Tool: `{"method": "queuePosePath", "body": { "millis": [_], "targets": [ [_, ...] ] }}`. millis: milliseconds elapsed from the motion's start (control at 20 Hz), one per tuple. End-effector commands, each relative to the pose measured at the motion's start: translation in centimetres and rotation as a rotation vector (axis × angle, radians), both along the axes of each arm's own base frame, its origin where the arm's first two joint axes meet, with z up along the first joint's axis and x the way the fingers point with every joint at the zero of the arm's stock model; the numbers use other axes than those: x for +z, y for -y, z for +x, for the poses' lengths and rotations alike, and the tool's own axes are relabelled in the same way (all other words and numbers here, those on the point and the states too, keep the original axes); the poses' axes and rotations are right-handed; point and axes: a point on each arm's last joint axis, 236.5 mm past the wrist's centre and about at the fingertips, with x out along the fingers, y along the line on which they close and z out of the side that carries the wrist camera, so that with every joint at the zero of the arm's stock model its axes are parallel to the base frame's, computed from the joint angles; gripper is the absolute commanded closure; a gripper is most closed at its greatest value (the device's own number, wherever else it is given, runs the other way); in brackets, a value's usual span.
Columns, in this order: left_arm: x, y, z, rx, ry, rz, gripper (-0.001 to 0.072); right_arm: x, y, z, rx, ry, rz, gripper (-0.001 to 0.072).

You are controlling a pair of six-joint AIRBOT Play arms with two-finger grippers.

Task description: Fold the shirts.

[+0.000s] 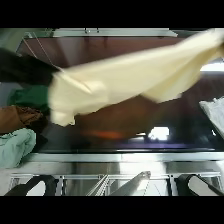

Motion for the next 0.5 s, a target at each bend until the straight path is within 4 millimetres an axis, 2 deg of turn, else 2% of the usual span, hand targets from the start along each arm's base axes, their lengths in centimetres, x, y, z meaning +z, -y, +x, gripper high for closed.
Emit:
{"method": "queuePosePath", "body": {
  "millis": [0, 50, 100, 150, 200, 300, 400, 450],
  "targets": [
    [15.5, 0.5, -10.4, 0.222, 0.585, -0.048, 0.068, 13.7, -5.8, -12.1, -0.254, 0.528, -0.236, 0.0699],
    [17.3, 1.1, -12.0, 0.294, 0.712, 0.036, 0.068, 15.5, -7.4, -13.9, -0.361, 0.615, -0.362, 0.0699],
    [18.5, 1.4, -12.5, 0.36, 0.803, 0.125, 0.068, 16.8, -8.3, -15.0, -0.461, 0.671, -0.463, 0.0699],
    [19.5, 1.3, -12.5, 0.437, 0.857, 0.204, 0.0679, 17.8, -8.6, -15.8, -0.562, 0.709, -0.55, 0.0699],
    [20.4, 0.6, -11.9, 0.512, 0.869, 0.247, 0.0679, 18.4, -8.2, -15.8, -0.631, 0.703, -0.576, 0.0699],
    [20.7, -1.7, -9.4, 0.589, 0.812, 0.28, 0.0679, 18.1, -5.6, -13.9, -0.697, 0.617, -0.565, 0.07],
    [18.2, -3.9, -6.0, 0.543, 0.662, 0.251, 0.0679, 15.6, -2.2, -10.1, -0.684, 0.454, -0.528, 0.07],
    [16.2, -5.4, -3.5, 0.525, 0.555, 0.204, 0.0679, 14.1, -0.6, -8.1, -0.661, 0.383, -0.5, 0.0699]
  ]
}}
